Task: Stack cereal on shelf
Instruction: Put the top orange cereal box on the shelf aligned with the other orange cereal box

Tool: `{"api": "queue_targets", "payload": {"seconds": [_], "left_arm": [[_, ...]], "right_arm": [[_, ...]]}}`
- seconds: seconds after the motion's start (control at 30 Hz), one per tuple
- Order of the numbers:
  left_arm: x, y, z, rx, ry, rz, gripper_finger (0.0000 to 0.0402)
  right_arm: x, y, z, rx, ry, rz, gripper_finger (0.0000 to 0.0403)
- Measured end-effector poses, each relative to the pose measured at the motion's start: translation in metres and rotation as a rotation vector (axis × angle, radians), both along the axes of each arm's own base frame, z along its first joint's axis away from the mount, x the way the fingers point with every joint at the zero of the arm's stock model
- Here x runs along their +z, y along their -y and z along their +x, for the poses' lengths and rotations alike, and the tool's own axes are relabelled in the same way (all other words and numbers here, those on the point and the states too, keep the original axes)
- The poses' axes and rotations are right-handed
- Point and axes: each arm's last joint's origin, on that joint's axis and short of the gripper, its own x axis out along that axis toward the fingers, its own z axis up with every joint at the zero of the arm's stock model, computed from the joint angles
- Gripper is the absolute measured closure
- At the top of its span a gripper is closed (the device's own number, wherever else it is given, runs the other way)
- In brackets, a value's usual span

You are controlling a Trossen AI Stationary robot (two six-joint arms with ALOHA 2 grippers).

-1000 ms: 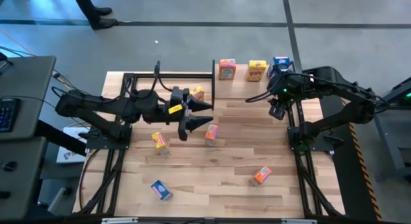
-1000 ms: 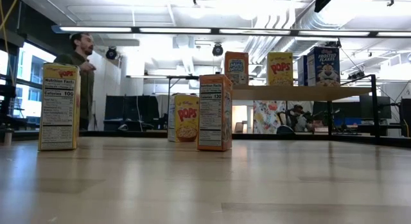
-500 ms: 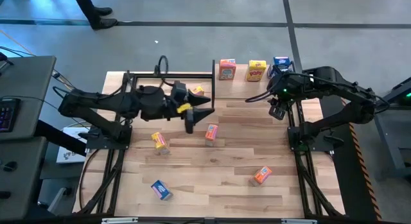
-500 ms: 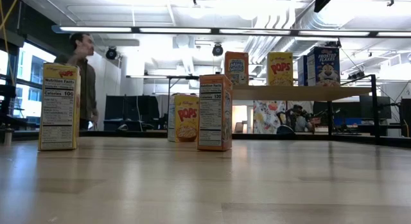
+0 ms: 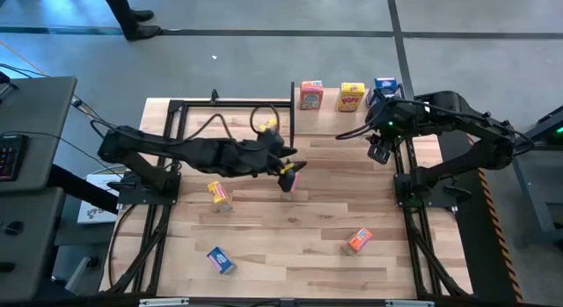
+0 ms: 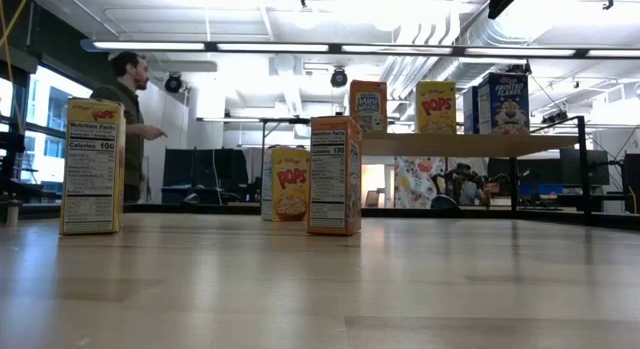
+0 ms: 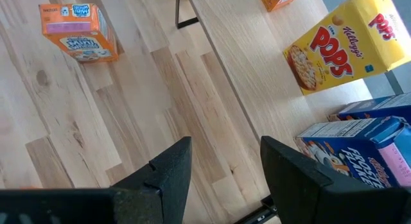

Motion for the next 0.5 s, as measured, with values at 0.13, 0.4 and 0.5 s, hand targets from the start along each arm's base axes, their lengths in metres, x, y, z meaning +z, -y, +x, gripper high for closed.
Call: {"api": "queue_targets", "payload": {"seconds": [0.13,0.4,0.5], "left_arm": [[-0.015,0.003,0.011,0.004,-0.035,-0.011,0.0160],[-0.039,0.005,0.023,0.047,-0.101,-0.084,0.0160],[-0.048,0.005,0.025,0.064,-0.141,-0.097,0.0160]], "right_arm": [[0.000,0.000,0.000,0.000,0.000,0.000,0.0226],[0.000,0.000,0.000,0.000,0.002,0.000,0.0226],[0.000,0.000,0.000,0.000,0.002,0.000,0.0226]]}}
